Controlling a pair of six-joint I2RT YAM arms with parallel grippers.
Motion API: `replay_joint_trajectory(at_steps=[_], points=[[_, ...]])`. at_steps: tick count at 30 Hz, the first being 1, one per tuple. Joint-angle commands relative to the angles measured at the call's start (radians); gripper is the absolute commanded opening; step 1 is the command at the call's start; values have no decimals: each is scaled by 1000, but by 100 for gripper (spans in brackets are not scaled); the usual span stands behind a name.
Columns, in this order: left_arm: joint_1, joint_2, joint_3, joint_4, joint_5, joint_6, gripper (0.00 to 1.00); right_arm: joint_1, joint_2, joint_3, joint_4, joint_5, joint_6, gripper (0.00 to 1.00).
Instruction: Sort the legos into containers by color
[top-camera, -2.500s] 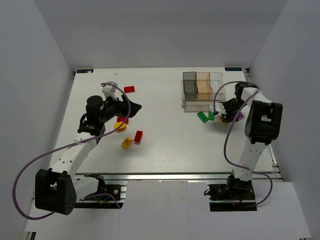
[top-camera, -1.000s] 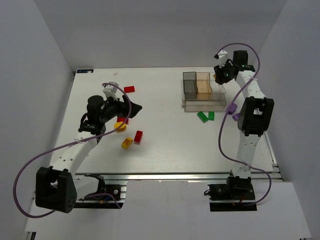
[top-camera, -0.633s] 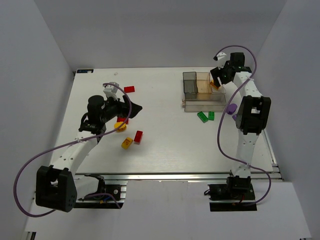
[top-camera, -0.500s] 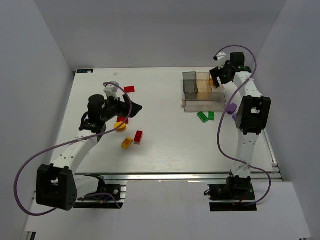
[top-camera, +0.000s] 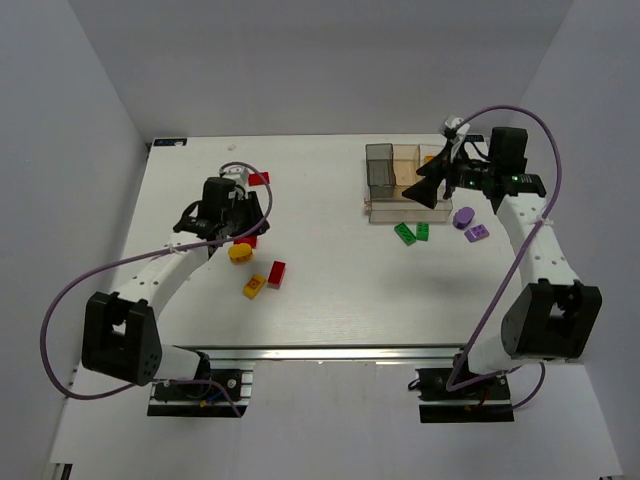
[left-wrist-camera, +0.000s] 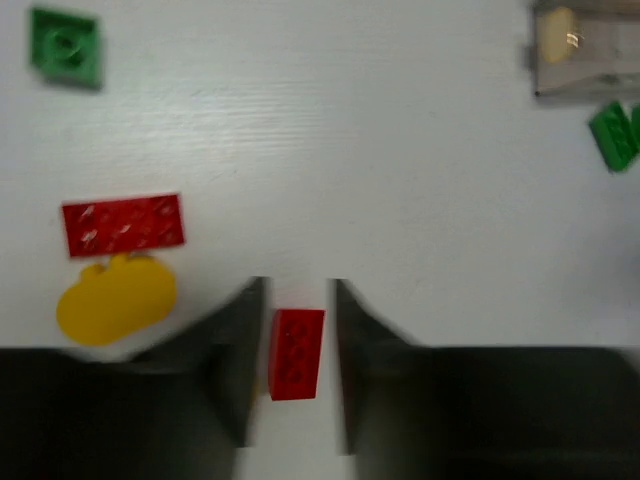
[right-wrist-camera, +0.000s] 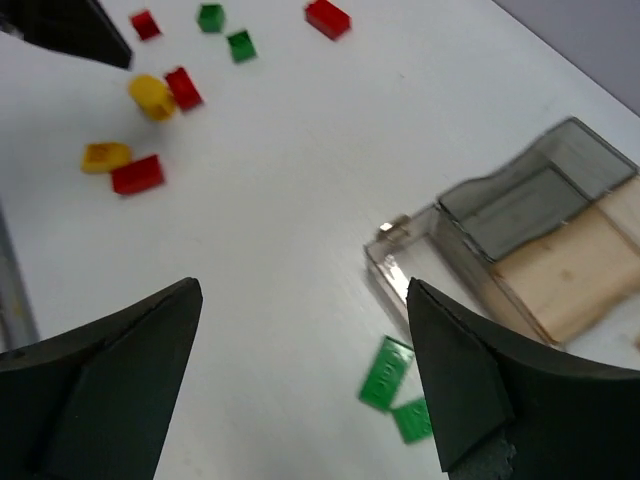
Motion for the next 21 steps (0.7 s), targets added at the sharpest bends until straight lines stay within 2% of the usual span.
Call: replay_joint_trajectory(at_steps=[1, 2, 4, 7, 8, 11, 14, 21], points=[[-7, -77, -29, -181, -352, -42, 58, 8, -47, -110, 53, -126, 66, 89], [-7, -75, -36, -209, -395, -61, 70, 10, -73, -162, 72, -110, 93, 89], [-7, -42, -38, -241, -454, -67, 88, 14, -122, -193, 63, -55, 96, 89], [-7, 58, -23, -305, -531, -105, 98, 10, -160, -243, 66, 5, 142, 89], [-7, 84, -15, -339, -549, -134, 98, 8, -194, -269, 120, 8, 161, 89], [-7, 145, -32, -293, -486, -142, 98, 8, -257, -372, 201, 47, 186, 89], [-7, 225, -3, -293, -485, -154, 98, 5, -282, -377, 201, 50, 178, 89], [-7, 302, 68, -287, -482, -134, 98, 5, -289, -383, 192, 27, 166, 89]])
